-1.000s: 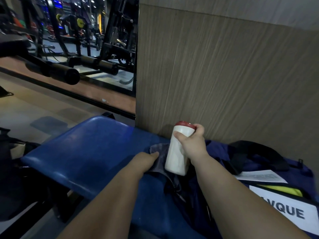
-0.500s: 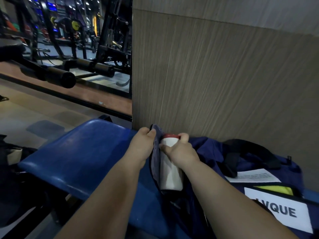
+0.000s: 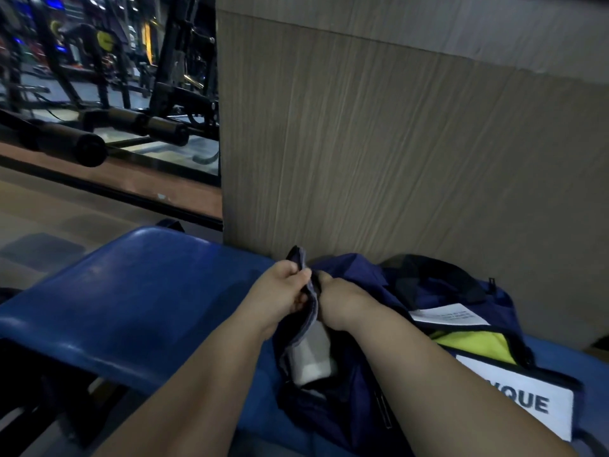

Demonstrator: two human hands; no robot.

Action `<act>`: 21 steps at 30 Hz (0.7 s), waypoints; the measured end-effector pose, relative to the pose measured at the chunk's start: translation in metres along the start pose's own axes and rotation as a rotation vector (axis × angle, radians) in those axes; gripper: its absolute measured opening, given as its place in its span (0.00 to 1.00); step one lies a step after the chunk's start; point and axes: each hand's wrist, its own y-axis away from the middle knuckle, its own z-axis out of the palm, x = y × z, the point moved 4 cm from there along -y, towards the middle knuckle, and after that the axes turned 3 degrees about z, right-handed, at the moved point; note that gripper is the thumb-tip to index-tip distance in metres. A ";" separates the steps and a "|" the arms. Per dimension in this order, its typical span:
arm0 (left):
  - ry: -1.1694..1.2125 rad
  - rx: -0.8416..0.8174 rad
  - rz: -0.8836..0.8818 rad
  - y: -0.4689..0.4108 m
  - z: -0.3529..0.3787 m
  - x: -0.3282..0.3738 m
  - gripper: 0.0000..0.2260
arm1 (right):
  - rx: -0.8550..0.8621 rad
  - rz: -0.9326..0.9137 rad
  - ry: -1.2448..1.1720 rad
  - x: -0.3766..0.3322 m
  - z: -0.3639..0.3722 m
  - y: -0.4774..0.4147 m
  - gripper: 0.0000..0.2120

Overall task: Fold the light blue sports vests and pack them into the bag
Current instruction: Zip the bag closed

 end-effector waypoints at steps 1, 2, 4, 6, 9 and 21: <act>-0.077 -0.032 0.018 0.001 0.001 0.000 0.12 | 0.015 0.034 0.041 0.003 -0.004 0.003 0.26; -0.142 -0.055 0.039 0.002 0.000 0.000 0.12 | 0.019 0.054 0.087 0.005 -0.007 0.006 0.22; -0.200 -0.071 0.068 0.004 -0.002 0.000 0.11 | 0.002 0.053 0.167 0.006 -0.011 0.010 0.17; -0.222 -0.075 0.080 0.006 -0.006 -0.003 0.09 | -0.037 0.050 0.226 0.006 -0.010 0.015 0.17; -0.280 -0.133 0.061 0.009 -0.006 -0.013 0.04 | -0.073 0.055 0.251 0.011 -0.002 0.015 0.17; -0.905 -0.147 0.226 0.006 0.002 -0.040 0.23 | 0.077 0.138 0.049 0.021 0.003 0.018 0.15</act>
